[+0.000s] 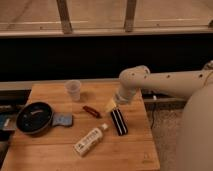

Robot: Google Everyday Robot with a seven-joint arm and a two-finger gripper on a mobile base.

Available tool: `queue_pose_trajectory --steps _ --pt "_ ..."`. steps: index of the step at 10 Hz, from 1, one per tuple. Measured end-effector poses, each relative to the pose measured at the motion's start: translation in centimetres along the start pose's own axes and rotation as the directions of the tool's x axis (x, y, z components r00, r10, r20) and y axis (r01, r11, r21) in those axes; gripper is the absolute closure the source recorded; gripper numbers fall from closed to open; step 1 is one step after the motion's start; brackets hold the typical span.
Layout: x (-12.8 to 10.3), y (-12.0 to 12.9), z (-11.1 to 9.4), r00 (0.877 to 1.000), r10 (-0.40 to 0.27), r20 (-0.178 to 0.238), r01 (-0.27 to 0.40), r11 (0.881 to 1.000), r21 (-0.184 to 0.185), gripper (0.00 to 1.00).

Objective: Place the pepper in the ceramic bowl

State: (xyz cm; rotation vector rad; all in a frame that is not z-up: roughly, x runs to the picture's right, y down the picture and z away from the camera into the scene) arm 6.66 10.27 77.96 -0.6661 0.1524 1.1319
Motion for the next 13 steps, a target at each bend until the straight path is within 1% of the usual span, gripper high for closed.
queue_pose_trajectory --steps 10,12,13 --pt "0.01 -0.03 0.00 1.000 -0.001 0.000 0.001 1.000 0.001 0.20" --pt "-0.13 0.11 -0.12 1.000 -0.027 -0.001 0.027 1.000 0.016 0.20" --pt "-0.71 0.81 0.22 0.998 -0.065 -0.010 0.065 0.998 0.025 0.20"
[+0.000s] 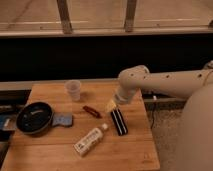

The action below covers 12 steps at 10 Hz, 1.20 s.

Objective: Place the pepper in the ceramic bowl

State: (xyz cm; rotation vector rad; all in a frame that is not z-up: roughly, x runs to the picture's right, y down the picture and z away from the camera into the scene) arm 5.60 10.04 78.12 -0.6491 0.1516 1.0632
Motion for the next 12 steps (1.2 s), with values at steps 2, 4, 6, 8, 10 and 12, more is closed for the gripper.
queue_pose_trajectory --steps 2,4,6,8,10,12 --pt "-2.3 2.6 1.7 0.996 -0.085 -0.038 0.086 0.996 0.013 0.20" --pt "-4.8 5.6 4.5 0.979 -0.177 -0.104 0.180 0.983 0.020 0.20" --pt "-6.4 7.5 6.6 0.957 -0.247 -0.150 0.253 0.967 0.024 0.20" --pt "-7.4 8.4 8.2 0.932 -0.305 -0.195 0.315 0.949 0.019 0.20" --pt "-8.5 9.2 10.3 0.914 -0.335 -0.229 0.343 0.939 -0.001 0.20" --pt "-8.6 8.8 11.9 0.909 -0.332 -0.251 0.339 0.940 -0.016 0.20"
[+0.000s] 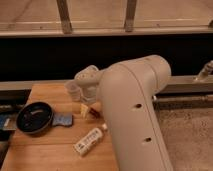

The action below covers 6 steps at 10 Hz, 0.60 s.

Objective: Place the pepper in the ceramic bowl

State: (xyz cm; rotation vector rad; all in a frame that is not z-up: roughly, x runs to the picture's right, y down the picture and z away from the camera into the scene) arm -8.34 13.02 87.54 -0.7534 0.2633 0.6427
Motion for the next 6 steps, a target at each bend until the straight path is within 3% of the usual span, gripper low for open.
queue_pose_trajectory --steps 4,6 --pt "-0.2 -0.2 2.0 1.000 0.021 -0.021 -0.022 1.000 -0.008 0.23" --pt "0.2 -0.2 1.7 0.999 0.039 0.002 -0.039 0.999 0.005 0.42"
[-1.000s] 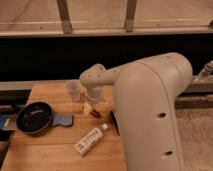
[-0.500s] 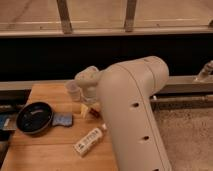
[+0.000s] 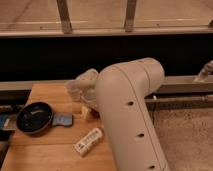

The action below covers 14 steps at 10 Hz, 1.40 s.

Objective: Place the pepper in the ceramic bowl

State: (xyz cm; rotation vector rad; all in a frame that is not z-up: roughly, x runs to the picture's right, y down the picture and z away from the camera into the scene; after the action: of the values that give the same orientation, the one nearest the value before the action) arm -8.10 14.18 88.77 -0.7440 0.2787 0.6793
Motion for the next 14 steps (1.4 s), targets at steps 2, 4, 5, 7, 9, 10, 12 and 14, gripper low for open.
queue_pose_trajectory --steps 2,4,5,7,9,10,12,14 --pt "0.5 0.0 -0.8 1.000 0.003 0.018 -0.004 1.000 0.012 0.63" --pt "0.4 0.3 -1.2 1.000 0.004 0.030 -0.004 1.000 0.012 0.83" --pt "0.6 0.2 -1.2 0.999 0.009 0.031 -0.009 1.000 0.009 0.92" --pt "1.1 0.0 -1.1 0.999 0.025 0.028 -0.025 1.000 0.000 1.00" --pt "1.4 -0.2 -1.7 0.999 0.031 0.038 -0.031 1.000 -0.002 1.00" --pt "1.3 -0.3 -2.8 0.998 0.027 0.061 -0.027 1.000 -0.004 1.00" --pt "0.9 -0.3 -5.3 0.993 0.018 0.119 -0.016 1.000 -0.017 1.00" --pt "0.4 -0.1 -7.6 0.983 0.006 0.186 0.002 0.999 -0.043 1.00"
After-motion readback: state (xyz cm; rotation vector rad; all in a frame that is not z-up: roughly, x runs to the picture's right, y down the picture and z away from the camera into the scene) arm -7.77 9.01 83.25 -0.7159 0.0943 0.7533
